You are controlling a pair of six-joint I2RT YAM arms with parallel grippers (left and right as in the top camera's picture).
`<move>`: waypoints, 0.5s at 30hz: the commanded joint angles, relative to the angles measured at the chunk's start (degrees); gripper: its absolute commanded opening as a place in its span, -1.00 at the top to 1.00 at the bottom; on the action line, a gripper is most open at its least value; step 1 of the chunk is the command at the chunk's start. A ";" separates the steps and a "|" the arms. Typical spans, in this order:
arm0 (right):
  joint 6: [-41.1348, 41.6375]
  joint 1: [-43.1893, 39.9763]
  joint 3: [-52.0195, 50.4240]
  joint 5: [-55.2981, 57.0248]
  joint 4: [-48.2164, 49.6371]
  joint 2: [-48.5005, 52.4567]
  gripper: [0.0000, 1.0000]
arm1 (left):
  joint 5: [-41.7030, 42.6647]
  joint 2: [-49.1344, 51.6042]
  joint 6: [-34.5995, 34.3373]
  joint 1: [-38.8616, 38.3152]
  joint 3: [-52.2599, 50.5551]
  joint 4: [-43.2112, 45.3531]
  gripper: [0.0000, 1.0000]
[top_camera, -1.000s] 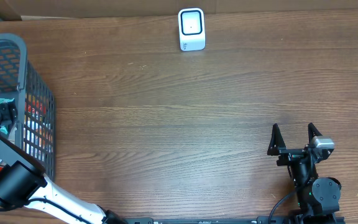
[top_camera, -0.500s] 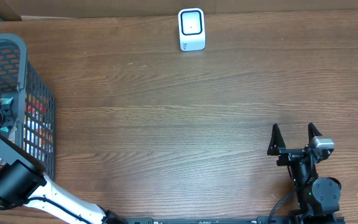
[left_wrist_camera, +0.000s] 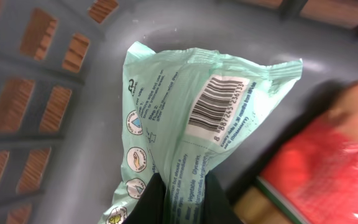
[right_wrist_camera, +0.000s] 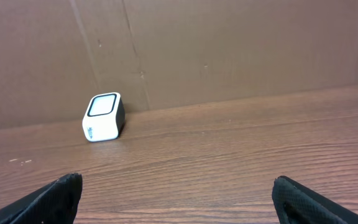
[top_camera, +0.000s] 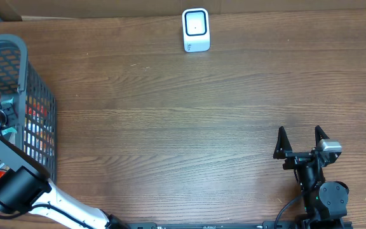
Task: Scan the item barcode
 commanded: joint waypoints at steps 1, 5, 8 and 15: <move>-0.24 0.07 -0.61 0.15 0.28 -0.57 -1.00 | 2.12 -6.86 -8.24 -0.33 -0.55 -0.68 0.92; -0.24 0.07 -0.61 0.15 0.28 -0.57 -1.00 | 5.42 -10.93 -11.13 -0.33 -0.55 -2.32 0.92; -0.24 0.07 -0.61 0.15 0.28 -0.57 -1.00 | 6.34 -13.53 -11.58 -0.33 -0.55 -3.80 0.92; -0.24 0.07 -0.61 0.15 0.28 -0.57 -1.00 | 6.38 -18.23 -13.25 -0.33 -0.55 -6.10 0.92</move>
